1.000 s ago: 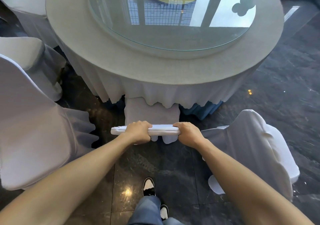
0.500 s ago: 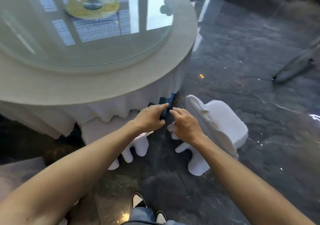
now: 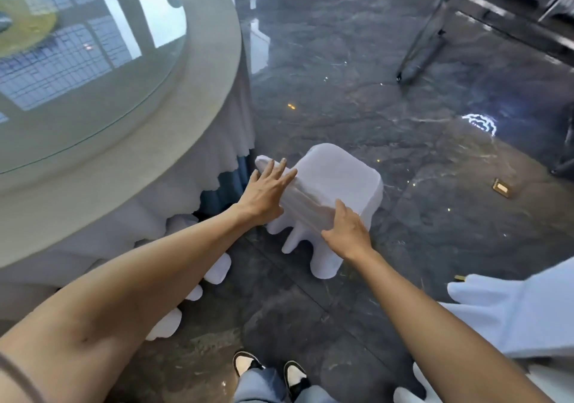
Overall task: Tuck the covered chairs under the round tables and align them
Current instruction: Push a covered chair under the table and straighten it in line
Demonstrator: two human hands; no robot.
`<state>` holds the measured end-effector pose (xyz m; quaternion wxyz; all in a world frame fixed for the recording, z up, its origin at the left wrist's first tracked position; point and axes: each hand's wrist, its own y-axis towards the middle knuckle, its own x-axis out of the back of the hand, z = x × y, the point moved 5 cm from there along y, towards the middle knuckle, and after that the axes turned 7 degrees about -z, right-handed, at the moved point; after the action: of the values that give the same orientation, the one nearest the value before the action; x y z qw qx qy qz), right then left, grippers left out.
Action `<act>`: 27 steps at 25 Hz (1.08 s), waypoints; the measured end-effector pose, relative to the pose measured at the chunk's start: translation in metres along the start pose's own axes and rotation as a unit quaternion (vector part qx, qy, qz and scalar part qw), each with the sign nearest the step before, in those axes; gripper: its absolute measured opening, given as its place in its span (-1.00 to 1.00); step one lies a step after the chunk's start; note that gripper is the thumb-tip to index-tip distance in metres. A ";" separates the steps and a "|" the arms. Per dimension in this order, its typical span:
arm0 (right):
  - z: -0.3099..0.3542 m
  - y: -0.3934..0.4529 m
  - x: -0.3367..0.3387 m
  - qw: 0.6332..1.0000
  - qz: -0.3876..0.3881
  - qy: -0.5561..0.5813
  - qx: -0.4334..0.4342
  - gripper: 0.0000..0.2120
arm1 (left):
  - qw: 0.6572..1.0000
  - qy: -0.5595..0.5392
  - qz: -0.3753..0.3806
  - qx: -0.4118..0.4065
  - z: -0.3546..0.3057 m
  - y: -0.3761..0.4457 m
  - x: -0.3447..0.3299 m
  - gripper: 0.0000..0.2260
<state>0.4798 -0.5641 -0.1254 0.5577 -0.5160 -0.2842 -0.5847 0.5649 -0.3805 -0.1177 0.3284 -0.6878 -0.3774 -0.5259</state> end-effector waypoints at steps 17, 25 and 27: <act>-0.011 0.063 -0.016 0.998 -0.017 0.034 -0.053 -0.71 | 0.998 0.063 -0.023 0.003 0.033 0.112 -0.022 -0.75; -0.015 0.140 -0.005 0.999 0.011 0.023 0.044 -0.71 | 0.992 0.111 0.004 0.055 0.044 0.149 -0.003 -0.88; -0.018 0.157 0.002 0.996 0.027 0.013 0.084 -0.77 | 0.988 0.126 0.008 0.091 0.046 0.146 -0.007 -0.87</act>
<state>0.6238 -0.6153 -0.1675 0.6181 -0.4669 -0.3110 -0.5506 0.7117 -0.4154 -0.1426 0.4384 -0.5868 -0.3736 -0.5691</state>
